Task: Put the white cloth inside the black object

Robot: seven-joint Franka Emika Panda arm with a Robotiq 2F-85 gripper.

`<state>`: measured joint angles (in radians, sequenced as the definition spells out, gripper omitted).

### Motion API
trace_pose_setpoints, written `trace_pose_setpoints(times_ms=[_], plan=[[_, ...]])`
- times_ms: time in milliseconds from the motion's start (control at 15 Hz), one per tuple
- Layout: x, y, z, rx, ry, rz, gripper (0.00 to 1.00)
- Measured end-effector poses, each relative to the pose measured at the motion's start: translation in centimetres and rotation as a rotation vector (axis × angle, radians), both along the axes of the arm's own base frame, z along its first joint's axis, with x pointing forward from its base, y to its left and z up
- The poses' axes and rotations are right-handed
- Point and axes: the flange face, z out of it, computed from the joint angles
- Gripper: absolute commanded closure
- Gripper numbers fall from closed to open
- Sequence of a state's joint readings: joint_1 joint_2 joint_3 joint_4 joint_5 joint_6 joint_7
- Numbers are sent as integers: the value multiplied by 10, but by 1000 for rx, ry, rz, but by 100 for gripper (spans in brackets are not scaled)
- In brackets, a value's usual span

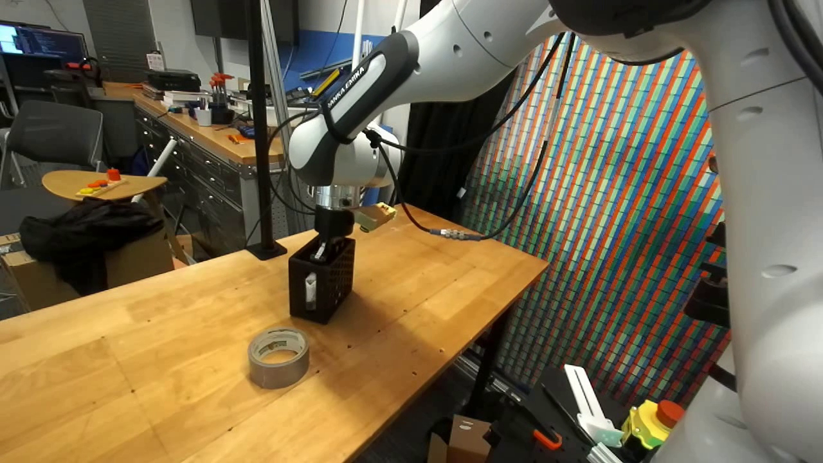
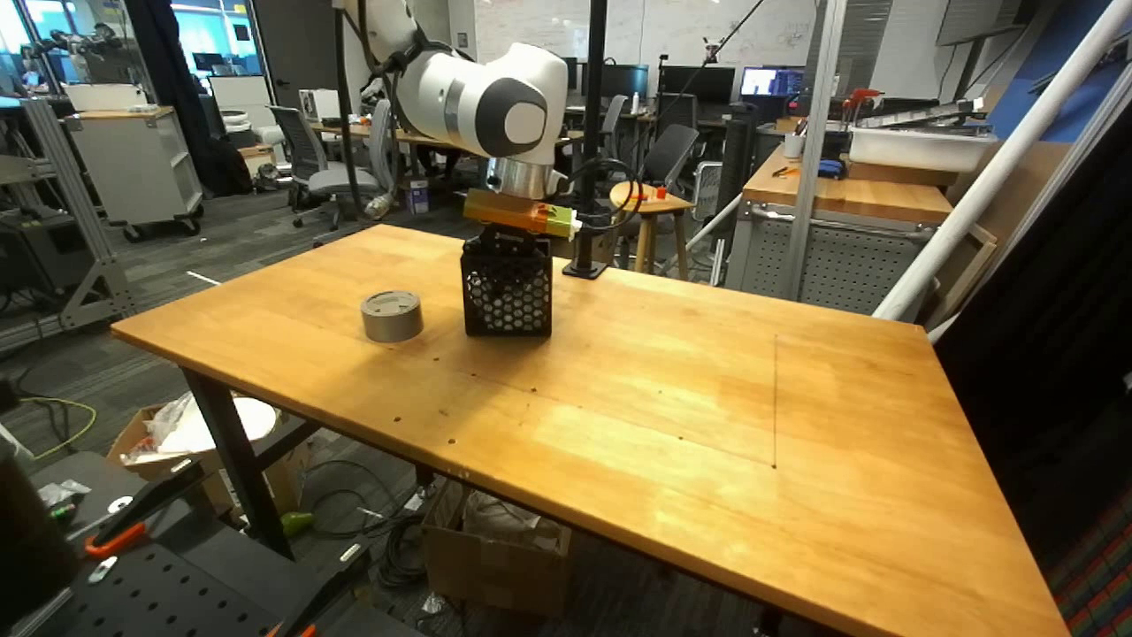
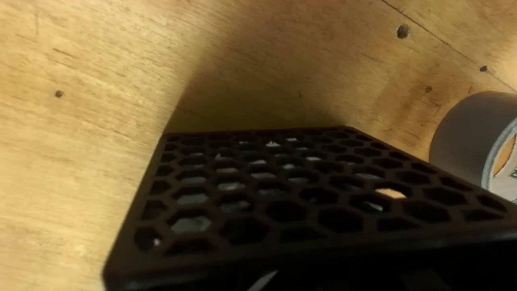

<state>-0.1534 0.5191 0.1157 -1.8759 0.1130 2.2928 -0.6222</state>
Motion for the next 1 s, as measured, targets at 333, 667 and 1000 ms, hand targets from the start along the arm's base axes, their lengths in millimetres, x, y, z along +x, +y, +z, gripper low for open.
trace_pose_setpoints(times_ms=[333, 667, 1000], plan=[[8, 7, 31, 25, -134, -46, 96], [1, 18, 93, 6, -289, -72, 94], [-19, 45, 136, -5, -385, -98, 78]])
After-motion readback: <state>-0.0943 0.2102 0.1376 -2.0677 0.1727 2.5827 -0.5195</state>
